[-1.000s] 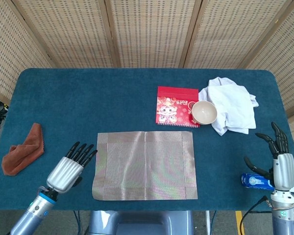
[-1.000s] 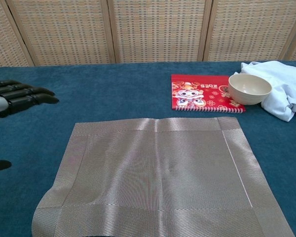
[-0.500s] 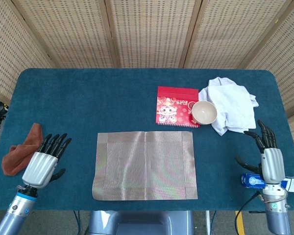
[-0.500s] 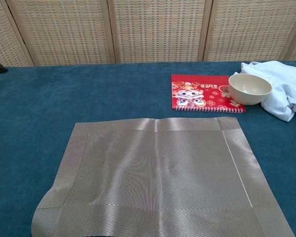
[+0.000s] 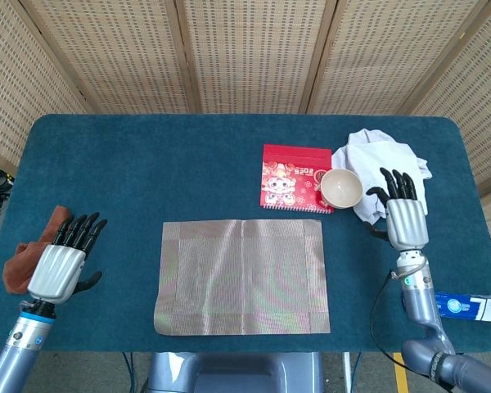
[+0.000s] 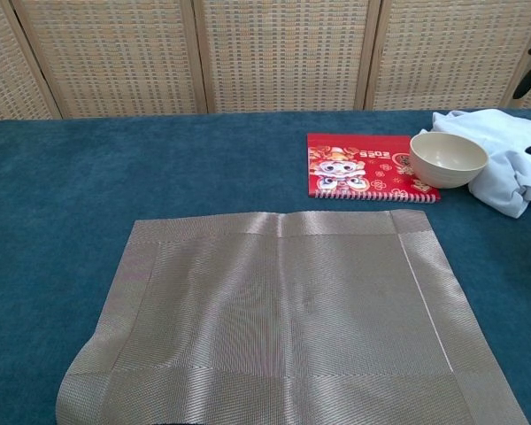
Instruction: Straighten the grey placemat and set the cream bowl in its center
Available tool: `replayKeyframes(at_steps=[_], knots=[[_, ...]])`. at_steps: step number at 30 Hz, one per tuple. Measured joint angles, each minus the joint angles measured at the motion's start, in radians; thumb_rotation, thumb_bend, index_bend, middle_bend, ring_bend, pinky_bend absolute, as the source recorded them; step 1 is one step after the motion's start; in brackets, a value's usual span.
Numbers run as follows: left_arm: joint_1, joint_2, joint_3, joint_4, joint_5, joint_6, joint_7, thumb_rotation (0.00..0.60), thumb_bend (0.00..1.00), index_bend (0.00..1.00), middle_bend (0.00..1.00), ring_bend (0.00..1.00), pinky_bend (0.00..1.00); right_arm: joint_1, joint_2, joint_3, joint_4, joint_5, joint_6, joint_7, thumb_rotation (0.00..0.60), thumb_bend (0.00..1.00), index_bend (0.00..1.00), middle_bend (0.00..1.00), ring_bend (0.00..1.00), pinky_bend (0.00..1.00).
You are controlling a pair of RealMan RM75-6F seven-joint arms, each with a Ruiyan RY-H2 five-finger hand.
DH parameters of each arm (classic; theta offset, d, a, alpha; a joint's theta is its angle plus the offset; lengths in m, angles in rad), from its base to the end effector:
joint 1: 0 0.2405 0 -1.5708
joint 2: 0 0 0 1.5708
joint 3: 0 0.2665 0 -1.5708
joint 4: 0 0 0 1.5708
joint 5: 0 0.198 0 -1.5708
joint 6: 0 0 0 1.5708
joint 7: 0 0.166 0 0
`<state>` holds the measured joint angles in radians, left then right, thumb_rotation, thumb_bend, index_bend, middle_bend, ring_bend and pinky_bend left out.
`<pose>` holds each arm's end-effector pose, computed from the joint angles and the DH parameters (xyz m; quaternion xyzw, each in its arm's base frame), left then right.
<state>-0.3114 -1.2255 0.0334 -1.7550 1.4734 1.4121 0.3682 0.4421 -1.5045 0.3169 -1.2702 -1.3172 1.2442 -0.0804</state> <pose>-0.2420 0.2413 0.1069 -0.6958 -0.3186 -0.3673 0.5286 -0.2593 -0.3614 0.0964 0.5750 -0.3579 0.4597 0.5744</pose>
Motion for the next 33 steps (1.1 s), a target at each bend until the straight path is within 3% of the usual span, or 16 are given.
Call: replayKeyframes(at_steps=[8,14,33], knots=[[0.000,-0.003,-0.028,0.013,-0.028,-0.023,-0.006,0.600,0.20,0.00,0.00,0.00,0.00,0.117,-0.118,0.045,0.237,0.098,-0.122,-0.042,0.600,0.33,0.40,0.14,0.00,0.03],[0.003,0.000,-0.040,0.012,-0.040,-0.036,-0.014,0.600,0.20,0.00,0.00,0.00,0.00,0.159,-0.186,0.043,0.356,0.138,-0.191,-0.037,0.600,0.33,0.40,0.13,0.00,0.03],[0.005,0.001,-0.057,0.016,-0.045,-0.063,-0.026,0.600,0.20,0.00,0.00,0.00,0.00,0.226,-0.306,0.025,0.561,0.155,-0.264,0.033,0.600,0.34,0.48,0.18,0.00,0.05]])
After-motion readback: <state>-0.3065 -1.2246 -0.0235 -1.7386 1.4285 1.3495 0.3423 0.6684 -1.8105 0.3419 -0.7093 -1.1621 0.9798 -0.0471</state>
